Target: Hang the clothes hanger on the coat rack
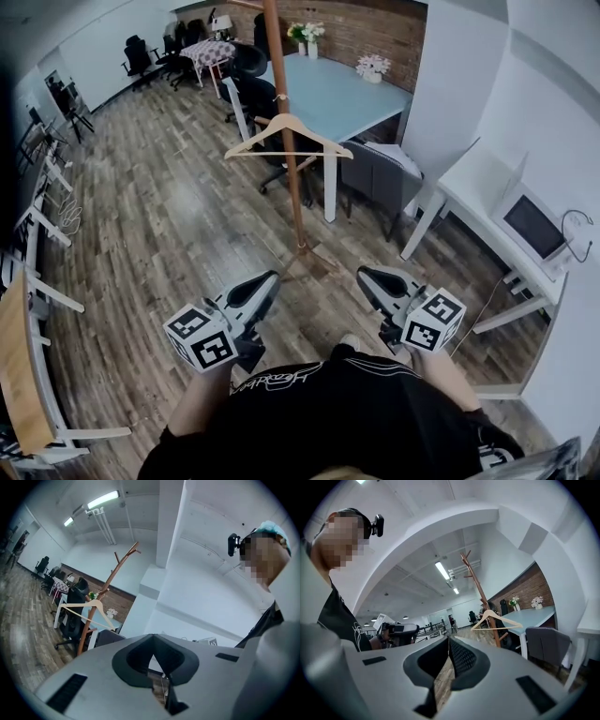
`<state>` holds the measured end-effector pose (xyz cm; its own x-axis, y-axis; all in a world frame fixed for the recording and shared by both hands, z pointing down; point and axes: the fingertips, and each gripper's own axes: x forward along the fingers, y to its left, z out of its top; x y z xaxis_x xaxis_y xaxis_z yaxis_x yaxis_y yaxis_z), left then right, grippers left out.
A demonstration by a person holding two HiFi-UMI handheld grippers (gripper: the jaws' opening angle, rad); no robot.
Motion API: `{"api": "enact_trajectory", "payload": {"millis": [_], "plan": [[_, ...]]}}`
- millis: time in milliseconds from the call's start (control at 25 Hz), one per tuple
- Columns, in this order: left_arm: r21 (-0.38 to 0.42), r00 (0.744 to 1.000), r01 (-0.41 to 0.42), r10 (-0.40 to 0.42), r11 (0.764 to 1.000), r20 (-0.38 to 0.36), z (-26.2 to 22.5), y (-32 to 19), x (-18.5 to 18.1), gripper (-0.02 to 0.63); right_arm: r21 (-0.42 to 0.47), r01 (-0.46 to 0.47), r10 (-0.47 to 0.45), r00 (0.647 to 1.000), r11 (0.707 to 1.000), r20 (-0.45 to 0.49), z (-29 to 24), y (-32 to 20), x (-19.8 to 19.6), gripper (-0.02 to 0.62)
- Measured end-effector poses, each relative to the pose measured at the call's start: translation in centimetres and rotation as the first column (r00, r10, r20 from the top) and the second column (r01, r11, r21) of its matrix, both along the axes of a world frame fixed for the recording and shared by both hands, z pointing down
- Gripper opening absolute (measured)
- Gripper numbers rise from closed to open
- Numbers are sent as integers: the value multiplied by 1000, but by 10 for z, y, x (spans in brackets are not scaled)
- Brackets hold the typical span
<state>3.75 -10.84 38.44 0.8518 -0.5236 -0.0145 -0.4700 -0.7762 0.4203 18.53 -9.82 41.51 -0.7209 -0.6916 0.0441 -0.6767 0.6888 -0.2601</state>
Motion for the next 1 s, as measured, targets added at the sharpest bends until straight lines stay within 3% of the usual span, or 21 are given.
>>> {"api": "enact_trajectory", "payload": {"millis": [320,760,1000], "plan": [[-14,998,35,-36,999,-44,-7,12,18,8,-2,48,-48,998,999,-31,-11,14,12,40],[55,997,-9,13,998,-71,-40,25,79,8,69,61,-57,996,996,-62,-52,28,60,40],[61,997,-15,20,998,-72,-43,31,93,8,67,64,-60,997,996,-53,-53,34,72,40]]}}
